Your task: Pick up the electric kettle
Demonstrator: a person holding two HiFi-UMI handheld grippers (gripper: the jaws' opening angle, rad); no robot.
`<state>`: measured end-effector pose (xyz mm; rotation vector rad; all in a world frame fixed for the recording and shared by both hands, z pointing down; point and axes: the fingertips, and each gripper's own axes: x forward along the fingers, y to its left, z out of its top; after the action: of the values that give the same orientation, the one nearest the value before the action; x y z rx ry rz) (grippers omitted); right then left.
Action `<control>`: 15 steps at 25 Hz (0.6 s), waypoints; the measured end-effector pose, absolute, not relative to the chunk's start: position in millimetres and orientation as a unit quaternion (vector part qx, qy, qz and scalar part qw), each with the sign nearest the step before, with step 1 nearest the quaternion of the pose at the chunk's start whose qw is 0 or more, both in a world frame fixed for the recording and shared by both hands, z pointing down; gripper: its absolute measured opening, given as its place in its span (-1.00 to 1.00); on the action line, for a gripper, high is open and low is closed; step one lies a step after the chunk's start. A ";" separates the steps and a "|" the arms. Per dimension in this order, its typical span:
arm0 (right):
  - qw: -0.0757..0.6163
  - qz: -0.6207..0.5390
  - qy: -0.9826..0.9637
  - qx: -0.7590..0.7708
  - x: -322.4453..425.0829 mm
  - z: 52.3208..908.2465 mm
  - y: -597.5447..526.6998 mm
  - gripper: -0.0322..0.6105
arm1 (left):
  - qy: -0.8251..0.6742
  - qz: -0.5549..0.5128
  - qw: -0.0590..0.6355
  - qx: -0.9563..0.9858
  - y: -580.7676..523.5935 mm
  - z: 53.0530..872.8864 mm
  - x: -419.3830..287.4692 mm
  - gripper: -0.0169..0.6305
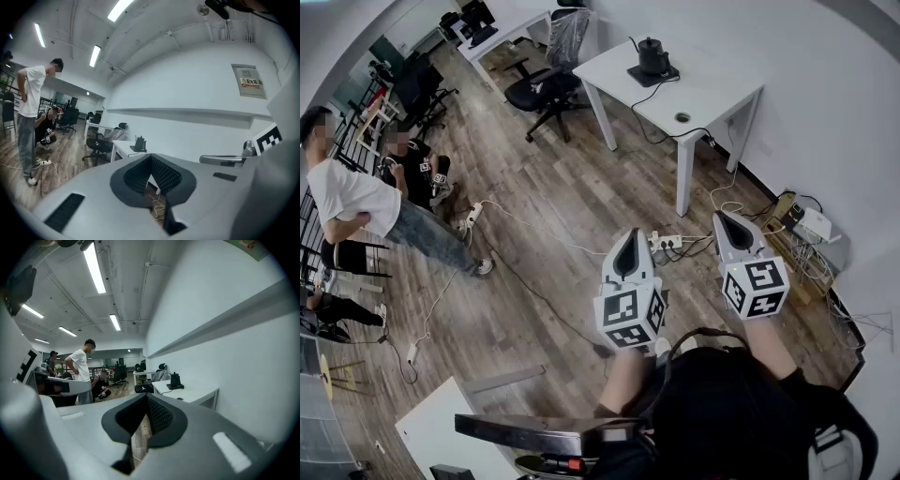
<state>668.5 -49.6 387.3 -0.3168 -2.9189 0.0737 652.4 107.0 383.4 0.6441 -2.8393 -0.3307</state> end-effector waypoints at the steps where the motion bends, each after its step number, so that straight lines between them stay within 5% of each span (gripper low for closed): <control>1: 0.102 0.025 -0.989 -0.108 667.0 386.8 -49.9 -0.89 | -0.964 -0.111 0.105 0.218 106.8 382.4 650.8 -0.95; 15: 0.095 0.034 -0.987 -0.123 663.9 384.8 -47.2 -0.89 | -0.967 -0.117 0.092 0.209 122.4 375.1 649.3 -0.95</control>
<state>663.9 -47.2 384.8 -0.3641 -2.9276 0.1000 649.3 122.4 375.1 0.6207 -2.8709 -0.3464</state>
